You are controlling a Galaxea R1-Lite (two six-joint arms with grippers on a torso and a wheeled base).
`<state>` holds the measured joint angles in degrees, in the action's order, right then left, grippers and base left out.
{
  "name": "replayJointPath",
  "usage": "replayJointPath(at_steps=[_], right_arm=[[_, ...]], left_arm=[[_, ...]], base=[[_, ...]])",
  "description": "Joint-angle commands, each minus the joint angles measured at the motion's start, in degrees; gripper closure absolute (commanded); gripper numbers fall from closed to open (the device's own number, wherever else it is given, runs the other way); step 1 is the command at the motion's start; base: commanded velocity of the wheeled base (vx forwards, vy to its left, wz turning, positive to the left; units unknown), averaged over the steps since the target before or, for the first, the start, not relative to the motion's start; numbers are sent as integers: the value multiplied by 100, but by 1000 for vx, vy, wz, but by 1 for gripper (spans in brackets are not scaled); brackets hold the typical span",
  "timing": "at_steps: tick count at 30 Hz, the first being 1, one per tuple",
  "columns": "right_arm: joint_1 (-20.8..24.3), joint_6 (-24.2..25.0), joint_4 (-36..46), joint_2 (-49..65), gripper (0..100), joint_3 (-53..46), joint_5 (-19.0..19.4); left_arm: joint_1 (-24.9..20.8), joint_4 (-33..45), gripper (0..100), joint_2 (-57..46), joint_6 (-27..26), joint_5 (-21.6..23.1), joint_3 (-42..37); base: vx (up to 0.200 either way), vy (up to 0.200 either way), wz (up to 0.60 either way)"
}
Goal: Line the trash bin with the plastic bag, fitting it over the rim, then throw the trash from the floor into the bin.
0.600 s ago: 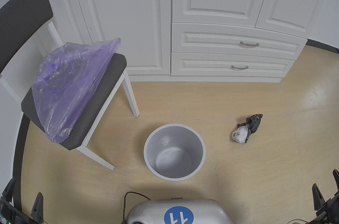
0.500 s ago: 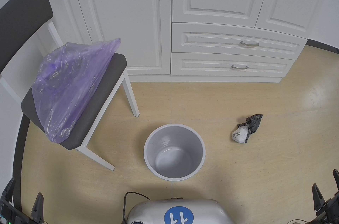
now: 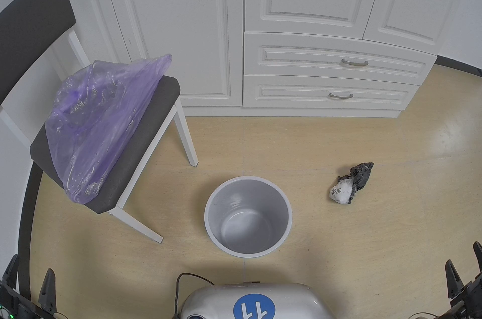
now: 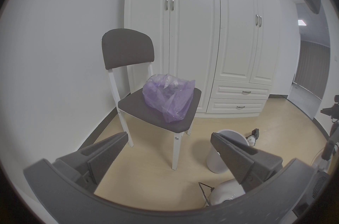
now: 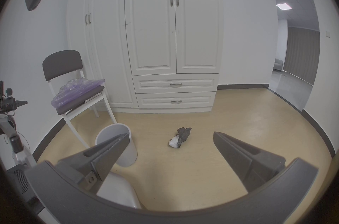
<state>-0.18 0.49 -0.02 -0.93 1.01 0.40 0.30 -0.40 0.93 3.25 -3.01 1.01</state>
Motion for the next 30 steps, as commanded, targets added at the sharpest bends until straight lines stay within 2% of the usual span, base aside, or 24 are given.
replayJointPath(at_steps=[1, 4, 7, 8, 10, 11, 12, 14, 15, 16, 17, 18, 20, 24, 30], right_arm=[[1, -40, -6, 93, 0, -92, 4], [1, -189, -15, 93, 0, -92, 56], [1, -93, -59, 93, 0, -92, 39], [9, 180, -173, 93, 0, -48, 13], [9, 1076, -666, 93, 0, 162, 4], [9, 1481, -824, 93, 0, 391, 74], [18, 1551, -789, 66, 0, 540, 100], [18, 1322, -472, 40, 0, 787, 179], [18, 1296, -437, 40, 0, 804, 188], [36, 1006, -138, -4, 0, 1015, 346], [45, 971, -94, -22, 0, 1050, 390], [62, 848, 108, -153, 0, 1217, 593], [53, 821, 292, -452, 0, 1393, 760], [97, 900, 319, -1393, 0, 1516, 733], [53, 1111, 249, -2667, 0, 2087, 716]], left_arm=[[5, -4, 0, -93, -62, 2, -101], [5, -21, 0, -93, -273, 73, -101], [-13, -259, 0, -93, -229, 46, -13], [-13, -610, 0, -84, -79, 20, 259], [-30, -1006, 0, -31, 720, 29, 945], [-48, -909, 0, 13, 1002, 55, 1270], [-66, -751, 0, 48, 949, 64, 1472], [-101, -136, 0, 127, 641, 81, 1788], [-101, -92, 0, 136, 615, 81, 1797], [-145, 409, 0, 215, 263, 81, 1903], [-154, 445, 0, 233, 237, 81, 1903], [-277, 638, 0, 373, -35, 20, 1920], [-373, 761, 0, 681, -264, -270, 1938], [-391, 726, 0, 1419, -343, -1088, 1991], [-373, 699, 0, 2491, -334, -1132, 2456]], base=[[0, 0, 0], [0, 0, 0], [0, 0, 0], [0, 0, 0], [0, 0, 0], [0, 0, 0], [0, 0, 0], [0, 0, 0], [0, 0, 0], [0, 0, 0], [0, 0, 0], [0, 0, 0], [0, 0, 0], [0, 0, 0], [0, 0, 0]])
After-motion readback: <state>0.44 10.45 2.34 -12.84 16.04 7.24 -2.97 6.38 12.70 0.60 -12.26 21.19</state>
